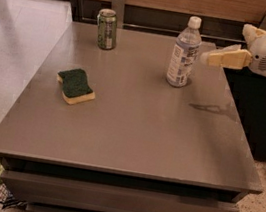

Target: Pick blue plastic bottle

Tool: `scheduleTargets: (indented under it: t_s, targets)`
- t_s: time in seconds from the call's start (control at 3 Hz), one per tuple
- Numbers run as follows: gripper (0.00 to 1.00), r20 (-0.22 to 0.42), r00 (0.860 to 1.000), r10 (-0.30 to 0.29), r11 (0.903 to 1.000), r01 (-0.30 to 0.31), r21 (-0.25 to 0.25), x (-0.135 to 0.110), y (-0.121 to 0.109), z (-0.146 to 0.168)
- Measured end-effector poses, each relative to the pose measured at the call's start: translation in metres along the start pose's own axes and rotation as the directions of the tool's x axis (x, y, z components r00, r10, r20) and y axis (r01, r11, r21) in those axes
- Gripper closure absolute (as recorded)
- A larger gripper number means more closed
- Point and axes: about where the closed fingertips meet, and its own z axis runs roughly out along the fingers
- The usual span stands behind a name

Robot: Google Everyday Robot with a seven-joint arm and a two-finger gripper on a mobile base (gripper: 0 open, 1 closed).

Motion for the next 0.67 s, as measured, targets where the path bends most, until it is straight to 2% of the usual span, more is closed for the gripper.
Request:
scheduleTargets:
  t_s: [0.67]
  targets:
    - [0.00, 0.072, 0.992, 0.100, 0.9936, -0.095, -0.060, 0.021, 0.024, 0.055]
